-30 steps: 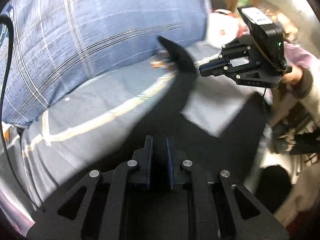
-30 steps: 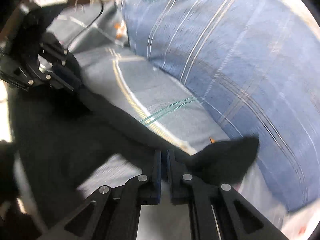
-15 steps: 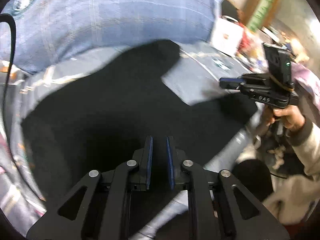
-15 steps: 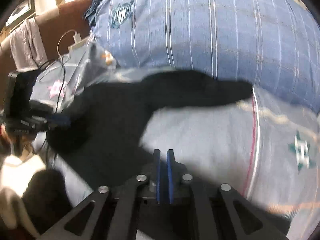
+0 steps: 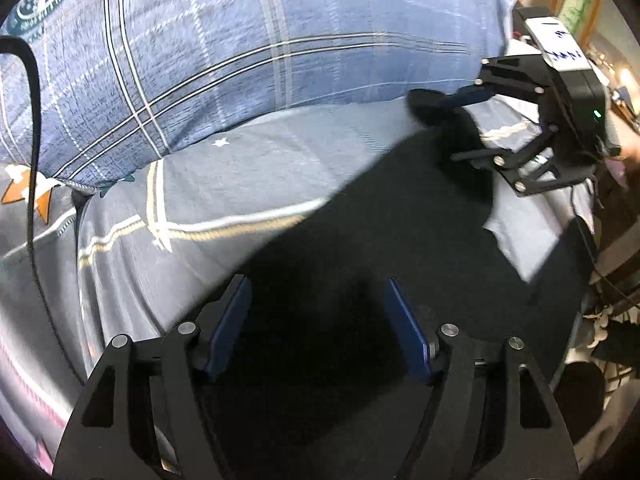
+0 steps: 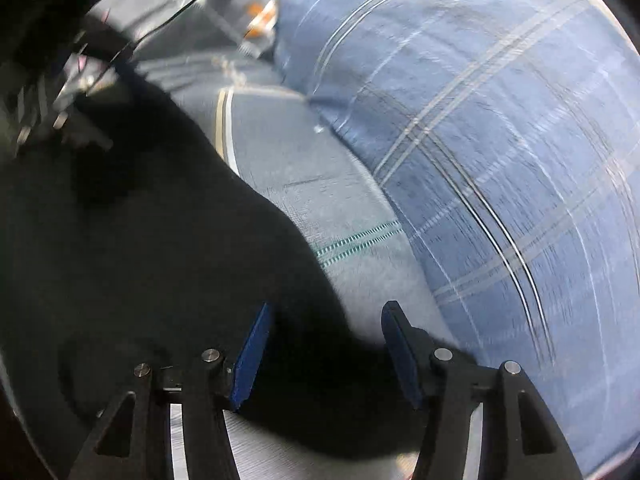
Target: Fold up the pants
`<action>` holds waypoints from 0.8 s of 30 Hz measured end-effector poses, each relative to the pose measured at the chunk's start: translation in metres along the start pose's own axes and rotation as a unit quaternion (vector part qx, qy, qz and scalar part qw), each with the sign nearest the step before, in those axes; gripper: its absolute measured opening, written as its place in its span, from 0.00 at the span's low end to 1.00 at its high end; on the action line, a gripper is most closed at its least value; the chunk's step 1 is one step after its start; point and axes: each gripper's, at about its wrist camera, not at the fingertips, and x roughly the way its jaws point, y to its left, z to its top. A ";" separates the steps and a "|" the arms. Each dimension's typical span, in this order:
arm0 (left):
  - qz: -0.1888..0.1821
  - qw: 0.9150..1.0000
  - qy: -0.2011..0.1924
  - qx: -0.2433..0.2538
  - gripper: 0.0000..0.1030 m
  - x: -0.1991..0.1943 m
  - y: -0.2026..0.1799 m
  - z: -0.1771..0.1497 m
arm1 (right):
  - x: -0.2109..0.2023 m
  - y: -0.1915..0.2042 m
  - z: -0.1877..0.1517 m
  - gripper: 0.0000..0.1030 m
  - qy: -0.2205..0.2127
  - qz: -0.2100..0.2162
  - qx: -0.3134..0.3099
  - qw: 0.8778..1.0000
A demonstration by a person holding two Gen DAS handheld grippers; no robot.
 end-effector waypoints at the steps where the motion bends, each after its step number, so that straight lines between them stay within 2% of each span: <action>1: 0.006 1.000 0.002 0.001 0.68 0.004 0.002 0.003 | 0.007 -0.001 0.003 0.54 0.008 0.002 -0.010 1.000; 2: 0.014 1.000 0.003 0.004 0.68 0.010 0.005 0.007 | 0.016 -0.003 0.006 0.54 0.024 0.008 -0.018 1.000; 3: 0.018 1.000 0.008 0.014 0.68 0.017 0.007 0.010 | 0.023 -0.004 0.006 0.47 0.038 0.016 -0.018 0.999; 4: 0.019 0.999 0.015 0.022 0.68 0.021 0.007 0.012 | 0.026 -0.004 0.005 0.38 0.046 0.026 -0.016 0.999; 5: 0.023 0.999 0.030 0.038 0.68 0.030 0.005 0.012 | 0.026 -0.001 0.004 0.19 0.044 0.034 -0.020 0.998; 6: 0.027 0.997 0.043 0.056 0.68 0.038 0.002 0.012 | 0.021 0.004 0.002 0.09 0.034 0.029 -0.028 0.999; 8: 0.020 0.997 0.025 0.067 0.68 0.037 0.000 0.012 | 0.009 0.014 -0.006 0.05 0.015 0.011 -0.035 0.999; 13: 0.021 0.995 0.033 0.090 0.68 0.038 -0.013 0.013 | -0.033 0.036 -0.035 0.05 -0.025 0.001 -0.008 1.000; 17: 0.039 0.987 0.015 0.153 0.67 0.035 -0.041 0.007 | -0.057 0.057 -0.056 0.04 -0.049 0.004 0.022 0.999; 18: 0.047 0.984 0.009 0.170 0.57 0.033 -0.049 0.003 | -0.058 0.060 -0.059 0.04 -0.050 0.004 0.031 0.998; 19: 0.042 0.984 0.009 0.175 0.37 0.031 -0.052 0.002 | -0.059 0.062 -0.062 0.05 -0.051 0.003 0.040 0.998; 21: 0.031 0.984 0.016 0.174 0.21 0.027 -0.057 -0.002 | -0.065 0.067 -0.068 0.04 -0.054 -0.004 0.063 0.997; 24: 0.033 0.985 -0.009 0.171 0.19 -0.005 -0.071 -0.017 | -0.077 0.070 -0.077 0.04 -0.063 -0.024 0.089 0.994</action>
